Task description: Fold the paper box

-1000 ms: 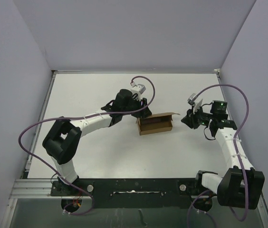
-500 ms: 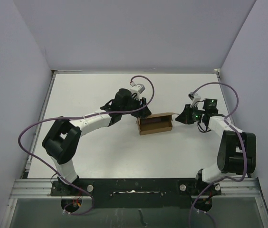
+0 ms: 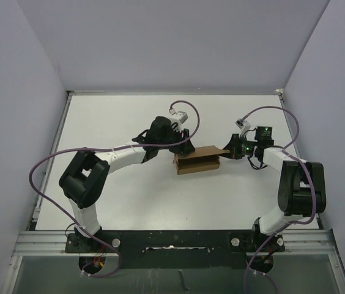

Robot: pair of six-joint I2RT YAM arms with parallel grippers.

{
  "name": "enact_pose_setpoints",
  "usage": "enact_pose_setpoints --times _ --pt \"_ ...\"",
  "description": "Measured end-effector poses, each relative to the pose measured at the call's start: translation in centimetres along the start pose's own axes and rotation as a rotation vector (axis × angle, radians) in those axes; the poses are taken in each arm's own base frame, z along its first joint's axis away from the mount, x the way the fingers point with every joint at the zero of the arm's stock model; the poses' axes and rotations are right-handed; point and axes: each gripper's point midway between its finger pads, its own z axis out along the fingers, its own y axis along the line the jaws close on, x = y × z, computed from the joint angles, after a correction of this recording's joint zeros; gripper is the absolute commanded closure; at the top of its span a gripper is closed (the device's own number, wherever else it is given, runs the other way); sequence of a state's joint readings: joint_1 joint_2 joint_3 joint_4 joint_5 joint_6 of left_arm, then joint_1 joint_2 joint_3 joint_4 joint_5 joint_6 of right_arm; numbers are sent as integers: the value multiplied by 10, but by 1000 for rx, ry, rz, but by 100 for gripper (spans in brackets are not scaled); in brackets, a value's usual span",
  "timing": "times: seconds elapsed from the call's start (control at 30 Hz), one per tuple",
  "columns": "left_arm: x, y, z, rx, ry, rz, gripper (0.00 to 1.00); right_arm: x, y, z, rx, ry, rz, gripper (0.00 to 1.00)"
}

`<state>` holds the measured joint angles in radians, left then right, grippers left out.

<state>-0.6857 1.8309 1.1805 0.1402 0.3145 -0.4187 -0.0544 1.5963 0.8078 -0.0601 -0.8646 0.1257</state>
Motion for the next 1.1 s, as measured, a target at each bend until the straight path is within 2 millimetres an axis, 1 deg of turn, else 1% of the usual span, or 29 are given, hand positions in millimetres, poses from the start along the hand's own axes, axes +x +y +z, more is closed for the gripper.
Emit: enact_pose_setpoints --times 0.23,0.47,0.7,0.9,1.1 --pt "1 0 0 0 3 -9 55 1 1 -1 -1 19 -14 100" --pt "1 0 0 0 3 -8 55 -1 -6 -12 3 20 -20 100" --pt "1 0 0 -1 2 -9 55 3 2 -13 -41 31 -18 100" --pt "2 -1 1 0 5 -16 55 7 13 -5 -87 50 -9 100" --pt "9 -2 5 0 22 -19 55 16 16 3 -136 77 47 100"
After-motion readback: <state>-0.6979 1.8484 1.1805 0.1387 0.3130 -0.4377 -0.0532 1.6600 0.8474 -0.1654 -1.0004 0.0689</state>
